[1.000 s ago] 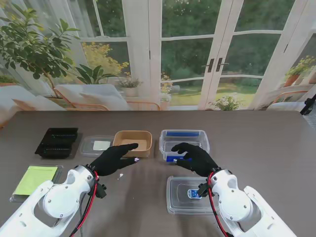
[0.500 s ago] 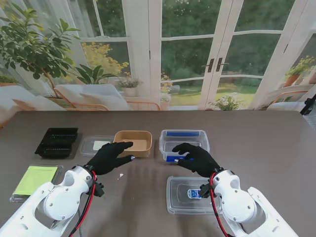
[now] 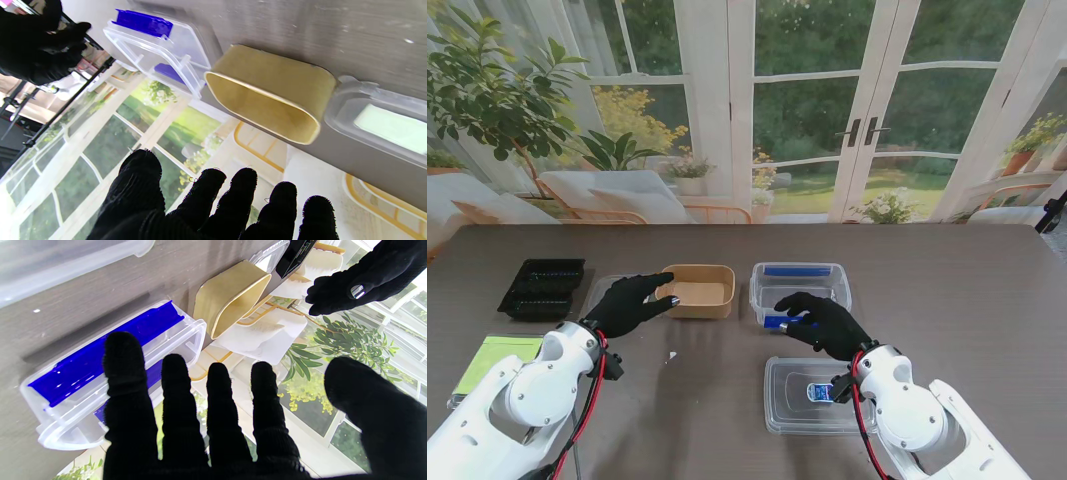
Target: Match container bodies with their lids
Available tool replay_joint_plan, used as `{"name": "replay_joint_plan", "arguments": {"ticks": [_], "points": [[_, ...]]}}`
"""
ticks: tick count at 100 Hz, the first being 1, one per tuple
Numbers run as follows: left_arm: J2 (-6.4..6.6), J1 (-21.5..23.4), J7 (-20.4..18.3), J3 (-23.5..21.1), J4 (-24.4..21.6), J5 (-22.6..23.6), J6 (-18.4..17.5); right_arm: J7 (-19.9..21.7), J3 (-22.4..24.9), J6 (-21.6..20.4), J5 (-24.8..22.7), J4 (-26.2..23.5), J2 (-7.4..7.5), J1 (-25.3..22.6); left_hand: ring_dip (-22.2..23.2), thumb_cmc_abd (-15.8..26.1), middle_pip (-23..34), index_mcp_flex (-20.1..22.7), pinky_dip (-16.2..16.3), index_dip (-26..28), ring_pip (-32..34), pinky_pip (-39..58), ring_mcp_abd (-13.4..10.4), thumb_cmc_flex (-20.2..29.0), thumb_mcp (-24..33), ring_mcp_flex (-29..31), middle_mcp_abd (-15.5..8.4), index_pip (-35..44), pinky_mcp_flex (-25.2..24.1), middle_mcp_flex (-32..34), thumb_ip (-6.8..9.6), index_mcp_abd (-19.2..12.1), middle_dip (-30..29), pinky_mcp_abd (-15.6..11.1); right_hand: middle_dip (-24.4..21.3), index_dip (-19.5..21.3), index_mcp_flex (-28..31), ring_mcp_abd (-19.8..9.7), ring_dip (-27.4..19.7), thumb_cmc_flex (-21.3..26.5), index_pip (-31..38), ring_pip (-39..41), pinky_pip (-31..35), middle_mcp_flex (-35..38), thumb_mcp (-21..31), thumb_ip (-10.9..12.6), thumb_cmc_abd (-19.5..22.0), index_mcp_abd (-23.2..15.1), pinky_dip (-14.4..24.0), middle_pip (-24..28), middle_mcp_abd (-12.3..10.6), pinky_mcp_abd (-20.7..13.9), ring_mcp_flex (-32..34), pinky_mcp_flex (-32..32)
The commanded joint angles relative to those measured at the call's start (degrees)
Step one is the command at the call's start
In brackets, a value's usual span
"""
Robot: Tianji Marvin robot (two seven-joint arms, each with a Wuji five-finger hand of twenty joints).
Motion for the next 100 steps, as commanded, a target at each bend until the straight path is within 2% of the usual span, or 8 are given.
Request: {"name": "replay_joint_plan", "arguments": {"ticks": [1,22,31,46,67,100], "points": [[0.46,-0.9,-2.5,-1.5,0.3,0.1,1.2,1.1,-0.1,0.0,0.3,-0.5,-0.04,-0.6,-0.1,1.1,-0.1,1.5,-0.3,0.3,-0.3,-1.2,-0.2,0.8,-0.2,0.8,0.0,0.3,0.0,0.6,1.17,-0.2,0.0,-2.1,-0.5,-0.7,0.7,0.1,-0.3,-1.2,-0.4,-0.4,-1.4,1.1,-1.4,0.0,0.9,-0.2,-0.4,-0.6,0.1,-0.5,0.7,-30.1],[1.42,-3.6,-6.5,-3.9,4.3,2.5,2.2,1.3,0.0,0.1,1.2,-0.7,-0.08,-0.9,0.1,1.5,0.1,3.1,-0.3,0.4,-0.1,-1.0,-0.3,1.4,-0.2,1.4,-0.2,0.8,0.5,1.8,1.1,-0.5,0.1,-2.2,-0.5,-0.7,1.0,0.3,-0.3,-1.1,-0.4,-0.4,-1.5,1.9,-1.1,0.0,1.2,0.1,-0.5,-0.6,0.3,-0.3,1.1,-29.9],[1.61,-5.3,-6.6,-3.9,7.4,3.8,1.9,1.6,0.0,0.3,1.1,-0.7,-0.02,-0.9,0.2,1.5,0.2,3.6,-0.3,0.4,0.0,-1.0,-0.3,1.6,-0.2,1.6,-0.5,0.9,0.6,2.2,1.11,-0.7,0.2,-2.3,-0.5,-0.8,1.0,0.4,-0.3,-1.2,-0.4,-0.4,-1.5,2.0,-1.0,0.0,1.3,0.2,-0.5,-0.7,0.4,-0.3,1.2,-29.8],[1.44,-8.9,-5.0,-2.1,13.8,3.7,0.7,1.5,0.2,0.9,1.3,-0.9,-0.07,-1.1,0.3,1.3,0.2,4.4,-0.3,0.4,-0.1,-0.9,-0.4,2.0,-0.1,1.6,-0.4,1.1,0.6,2.6,1.11,-0.7,0.3,-2.4,-0.5,-0.8,1.2,0.5,-0.3,-1.3,-0.4,-0.4,-1.5,2.5,-0.7,0.0,1.6,0.4,-0.6,-0.7,0.7,-0.1,1.4,-29.8],[1.84,-13.5,-6.7,1.1,19.8,4.1,1.0,1.5,-0.2,1.5,1.9,-0.2,-0.17,-0.5,0.3,1.5,0.0,4.6,-0.3,0.4,-0.3,-1.0,-1.0,2.0,-0.2,1.3,-1.0,1.1,0.4,2.2,1.09,-0.9,0.2,-3.0,-0.5,-0.9,1.4,0.6,-0.3,-1.2,-0.3,-0.5,-1.5,2.9,-0.5,0.0,1.9,0.5,-0.6,-0.8,0.9,-0.1,1.5,-29.8],[2.42,-17.7,-9.2,5.1,24.5,5.2,1.8,1.6,-0.4,1.7,2.6,0.4,-0.25,-0.1,0.1,1.7,0.0,4.6,-0.6,0.3,-0.4,-1.3,-1.5,1.8,-0.2,1.1,-1.5,1.1,0.0,2.2,1.08,-1.3,0.1,-3.7,-0.5,-1.1,1.7,0.9,-0.3,-1.1,-0.3,-0.6,-1.4,3.6,-0.4,-0.1,2.4,0.8,-0.7,-0.8,1.1,0.1,1.8,-29.7]]}}
